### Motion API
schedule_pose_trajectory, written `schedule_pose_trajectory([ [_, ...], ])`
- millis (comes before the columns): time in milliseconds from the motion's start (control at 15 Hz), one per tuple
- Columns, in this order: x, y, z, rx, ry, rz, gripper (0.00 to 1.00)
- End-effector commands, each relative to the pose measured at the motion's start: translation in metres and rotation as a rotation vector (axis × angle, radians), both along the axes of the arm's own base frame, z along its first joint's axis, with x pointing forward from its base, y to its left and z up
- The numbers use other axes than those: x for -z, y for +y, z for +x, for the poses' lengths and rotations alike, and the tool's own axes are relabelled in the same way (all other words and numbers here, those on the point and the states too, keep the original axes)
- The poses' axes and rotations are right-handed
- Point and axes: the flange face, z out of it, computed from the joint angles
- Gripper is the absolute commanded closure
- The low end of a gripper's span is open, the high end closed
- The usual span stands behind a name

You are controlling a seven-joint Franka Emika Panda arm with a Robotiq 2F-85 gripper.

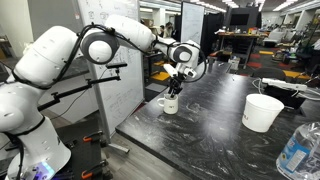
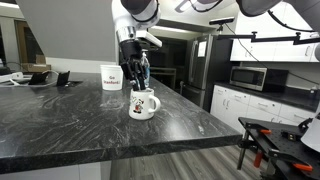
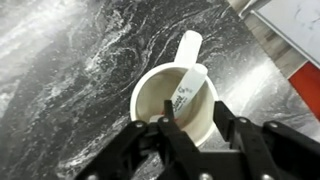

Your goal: Take the pen out of the mug and put it on the counter

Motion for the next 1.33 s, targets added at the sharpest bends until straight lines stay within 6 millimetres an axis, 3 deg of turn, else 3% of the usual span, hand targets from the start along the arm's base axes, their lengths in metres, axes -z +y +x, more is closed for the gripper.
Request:
schedule_pose_trajectory([
  [0, -0.001, -0.003, -0.001, 0.038, 0.021, 0.005, 0.5],
  [200, -0.003, -0.008, -0.002, 0.047, 0.012, 0.012, 0.52],
  [467, 0.0, -0.011, -0.004, 0.045, 0.018, 0.005, 0.65],
  [867, 0.013, 0.006, -0.008, 0.012, 0.072, -0.005, 0.6],
  [1267, 0.026, 0.008, -0.01, 0.025, 0.093, -0.011, 0.66],
])
